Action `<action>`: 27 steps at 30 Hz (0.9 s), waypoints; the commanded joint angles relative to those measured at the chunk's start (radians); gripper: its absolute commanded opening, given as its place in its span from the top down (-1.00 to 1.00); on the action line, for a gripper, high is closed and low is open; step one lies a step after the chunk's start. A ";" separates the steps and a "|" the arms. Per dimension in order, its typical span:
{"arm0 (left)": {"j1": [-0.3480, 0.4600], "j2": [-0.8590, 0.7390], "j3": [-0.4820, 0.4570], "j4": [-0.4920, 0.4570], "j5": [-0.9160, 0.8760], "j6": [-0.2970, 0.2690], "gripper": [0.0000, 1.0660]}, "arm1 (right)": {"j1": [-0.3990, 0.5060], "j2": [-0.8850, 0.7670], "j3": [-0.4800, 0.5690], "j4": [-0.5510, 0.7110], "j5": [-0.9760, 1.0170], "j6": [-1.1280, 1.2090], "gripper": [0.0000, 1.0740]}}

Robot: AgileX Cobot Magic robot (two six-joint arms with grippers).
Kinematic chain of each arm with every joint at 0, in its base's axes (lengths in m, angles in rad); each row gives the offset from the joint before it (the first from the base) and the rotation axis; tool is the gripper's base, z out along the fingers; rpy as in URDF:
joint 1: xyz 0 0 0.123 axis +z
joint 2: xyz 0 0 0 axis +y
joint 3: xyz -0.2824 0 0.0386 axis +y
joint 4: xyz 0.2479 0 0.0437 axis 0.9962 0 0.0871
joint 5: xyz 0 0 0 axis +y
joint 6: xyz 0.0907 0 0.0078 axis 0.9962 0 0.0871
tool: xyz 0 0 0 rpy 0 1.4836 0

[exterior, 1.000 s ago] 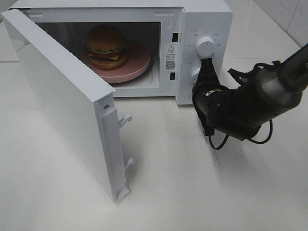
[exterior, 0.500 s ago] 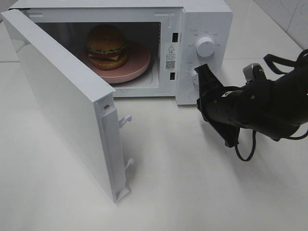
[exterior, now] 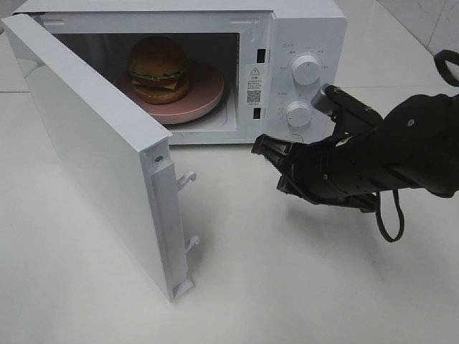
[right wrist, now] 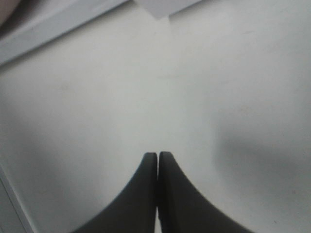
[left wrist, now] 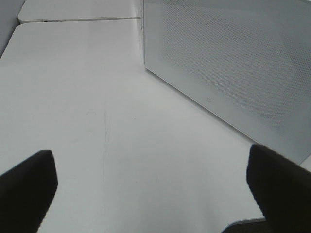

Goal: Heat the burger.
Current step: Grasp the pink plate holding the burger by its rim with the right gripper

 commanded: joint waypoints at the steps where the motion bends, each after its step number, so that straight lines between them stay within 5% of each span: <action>1: 0.004 -0.015 0.002 -0.001 -0.004 -0.003 -0.83 | -0.003 -0.014 0.002 -0.011 0.075 -0.127 1.00; 10: 0.004 -0.015 0.002 -0.001 -0.004 -0.003 -0.83 | -0.003 -0.052 -0.030 -0.125 0.243 -0.327 1.00; 12: 0.004 -0.015 0.002 -0.001 -0.004 -0.003 -0.83 | -0.003 -0.064 -0.064 -0.260 0.338 -0.329 1.00; 27: 0.004 -0.015 0.002 -0.001 -0.004 -0.003 -0.83 | -0.003 -0.064 -0.255 -0.683 0.722 -0.440 1.00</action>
